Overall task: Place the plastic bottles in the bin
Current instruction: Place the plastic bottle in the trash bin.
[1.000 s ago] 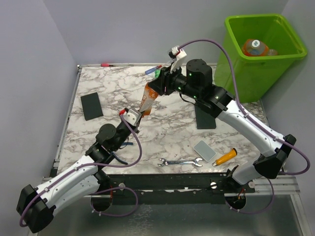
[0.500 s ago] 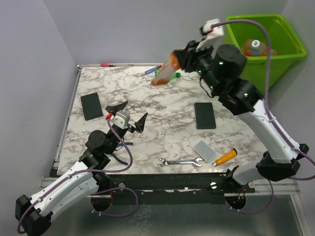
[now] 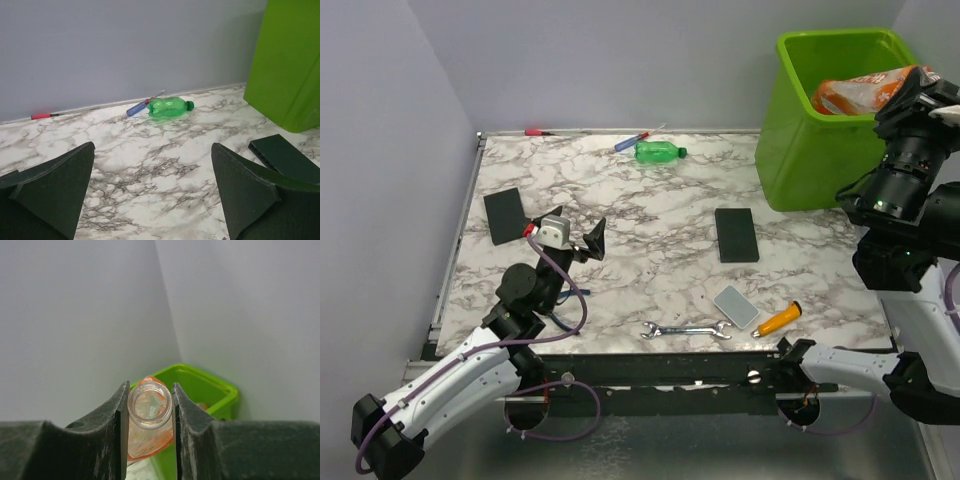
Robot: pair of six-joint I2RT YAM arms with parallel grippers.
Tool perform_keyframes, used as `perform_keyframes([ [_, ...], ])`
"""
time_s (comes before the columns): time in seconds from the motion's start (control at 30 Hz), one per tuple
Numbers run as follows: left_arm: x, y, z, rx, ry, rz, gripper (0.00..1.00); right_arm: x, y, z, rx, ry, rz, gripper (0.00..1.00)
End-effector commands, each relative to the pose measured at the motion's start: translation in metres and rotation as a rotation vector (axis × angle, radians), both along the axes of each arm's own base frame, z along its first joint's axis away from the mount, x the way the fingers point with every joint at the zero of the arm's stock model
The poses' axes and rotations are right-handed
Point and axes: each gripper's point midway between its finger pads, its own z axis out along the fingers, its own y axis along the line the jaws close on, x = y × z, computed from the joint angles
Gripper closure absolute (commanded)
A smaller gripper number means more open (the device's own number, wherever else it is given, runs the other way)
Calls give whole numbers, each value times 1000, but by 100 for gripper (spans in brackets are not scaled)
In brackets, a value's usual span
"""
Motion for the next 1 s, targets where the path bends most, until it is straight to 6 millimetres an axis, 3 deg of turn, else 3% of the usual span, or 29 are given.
perform_keyframes([
  [0.0,3,6,0,-53,32,42,1,13,-21,-8,-18,50,-174,100],
  [0.17,1,1,1,-60,35,13,1,72,-40,-6,-10,101,-220,100],
  [0.27,0,4,2,-59,30,20,1,103,-49,-16,8,124,-238,100],
  [0.47,-1,5,1,-55,28,24,1,156,-59,-64,81,239,-208,100],
  [0.7,1,0,-3,-48,40,7,1,194,-76,-122,206,309,-145,100],
  [0.83,3,-2,-7,-40,51,4,1,208,-89,-131,223,260,-164,100],
  [0.97,5,-4,-11,-24,61,7,1,227,-103,-121,209,199,-202,100],
])
